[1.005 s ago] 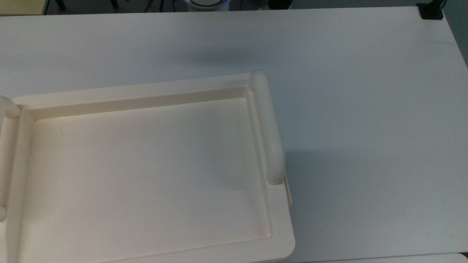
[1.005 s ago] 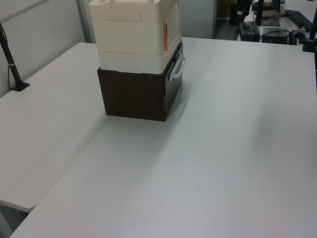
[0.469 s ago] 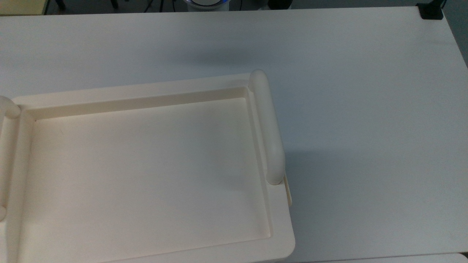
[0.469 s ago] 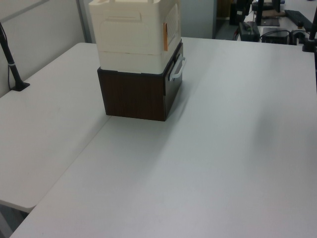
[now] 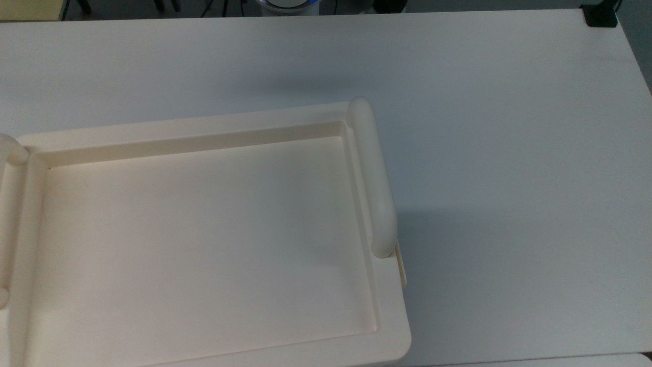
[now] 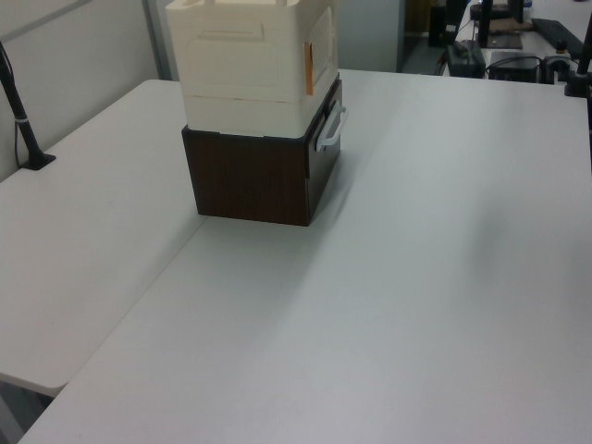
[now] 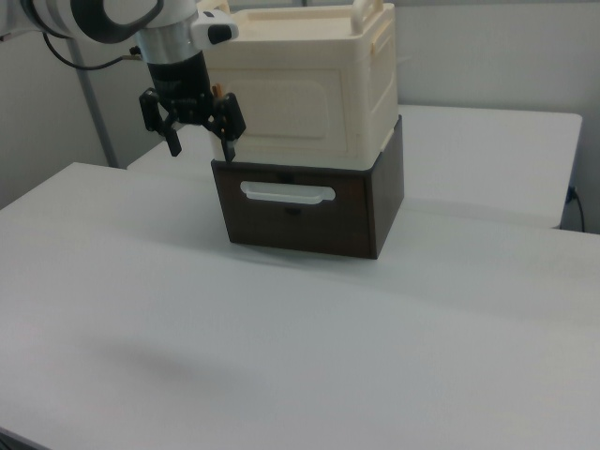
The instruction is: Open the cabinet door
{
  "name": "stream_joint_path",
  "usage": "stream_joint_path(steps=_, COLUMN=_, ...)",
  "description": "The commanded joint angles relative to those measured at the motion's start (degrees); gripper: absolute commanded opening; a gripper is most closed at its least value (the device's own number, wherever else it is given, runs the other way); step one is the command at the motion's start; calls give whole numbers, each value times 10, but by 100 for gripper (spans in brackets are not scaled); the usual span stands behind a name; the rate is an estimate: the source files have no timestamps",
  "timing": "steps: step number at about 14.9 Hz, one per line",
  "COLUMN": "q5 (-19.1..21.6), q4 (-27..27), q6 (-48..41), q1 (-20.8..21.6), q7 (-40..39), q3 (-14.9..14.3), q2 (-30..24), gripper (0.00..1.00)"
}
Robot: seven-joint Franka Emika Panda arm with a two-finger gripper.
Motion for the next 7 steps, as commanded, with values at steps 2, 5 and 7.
stream_joint_path(steps=2, q5=0, q4=-4, q6=69, q1=12, q7=-42, q3=-1, q2=-2, gripper=100)
stream_joint_path(steps=5, q5=13, q4=-4, q6=124, q1=26, q7=-40, q3=0, q2=9, gripper=82)
stream_joint_path(steps=7, q5=73, q4=-4, q6=172, q1=28, q7=-40, q3=-1, q2=18, gripper=60)
